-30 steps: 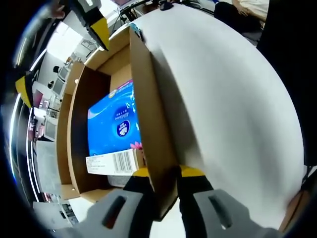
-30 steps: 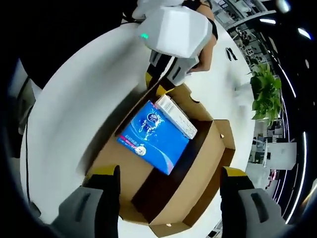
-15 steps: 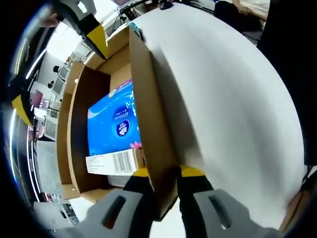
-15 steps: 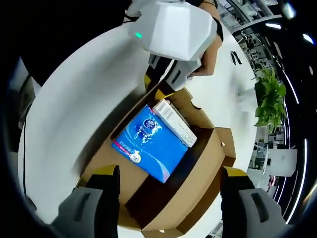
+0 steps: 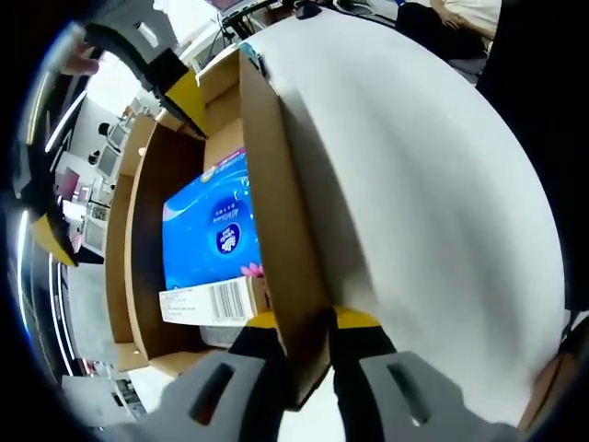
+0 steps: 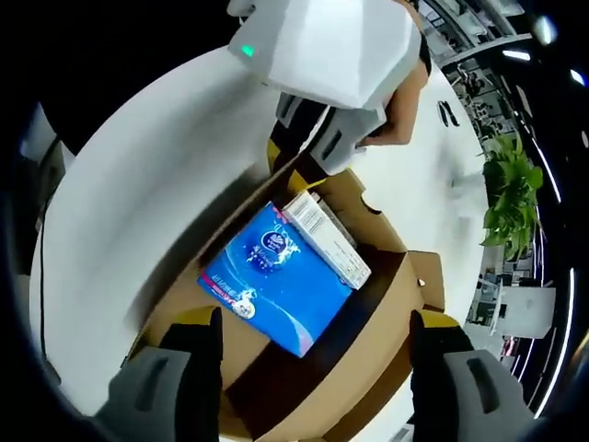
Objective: Operate the shoe box by opening the lid, removing the specified soft item, and placing it in the target area until the item is outside and the box remains undamaged.
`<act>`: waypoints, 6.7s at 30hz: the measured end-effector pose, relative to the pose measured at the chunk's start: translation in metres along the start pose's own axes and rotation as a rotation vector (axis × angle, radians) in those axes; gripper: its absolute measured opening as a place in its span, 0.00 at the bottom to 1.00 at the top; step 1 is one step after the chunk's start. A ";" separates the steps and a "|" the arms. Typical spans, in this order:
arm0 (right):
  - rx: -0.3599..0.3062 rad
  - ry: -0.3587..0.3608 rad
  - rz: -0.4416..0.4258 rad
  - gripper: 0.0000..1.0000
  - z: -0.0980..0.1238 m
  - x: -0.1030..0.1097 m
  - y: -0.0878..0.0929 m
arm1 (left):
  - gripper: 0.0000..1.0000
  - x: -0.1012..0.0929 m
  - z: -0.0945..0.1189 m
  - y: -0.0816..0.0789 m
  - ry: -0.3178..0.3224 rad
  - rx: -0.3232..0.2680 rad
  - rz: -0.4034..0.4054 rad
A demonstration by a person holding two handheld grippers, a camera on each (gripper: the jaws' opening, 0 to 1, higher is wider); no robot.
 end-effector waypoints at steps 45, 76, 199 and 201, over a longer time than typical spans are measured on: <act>-0.011 -0.067 0.084 0.85 -0.033 -0.001 0.000 | 0.14 0.001 0.000 -0.001 0.002 -0.006 -0.003; 0.000 -0.231 0.225 0.82 -0.042 0.038 0.004 | 0.15 0.000 -0.001 0.000 0.004 -0.008 -0.005; 0.032 -0.387 0.165 0.83 -0.034 0.086 0.044 | 0.15 -0.001 -0.001 0.000 0.005 0.017 -0.022; 0.031 -0.392 0.184 0.83 -0.034 0.085 0.044 | 0.15 -0.001 -0.001 0.001 0.005 0.016 -0.022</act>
Point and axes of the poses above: the point that each gripper's makers call its tool centre point, and the gripper's own axes: z roughly backward along the fingers, x roughly to its left, y roughly out of its underside, the point moved 4 cm from there along z, roughly backward along the fingers, and after that the axes turned 12 degrees about y, right-handed, at the moved point
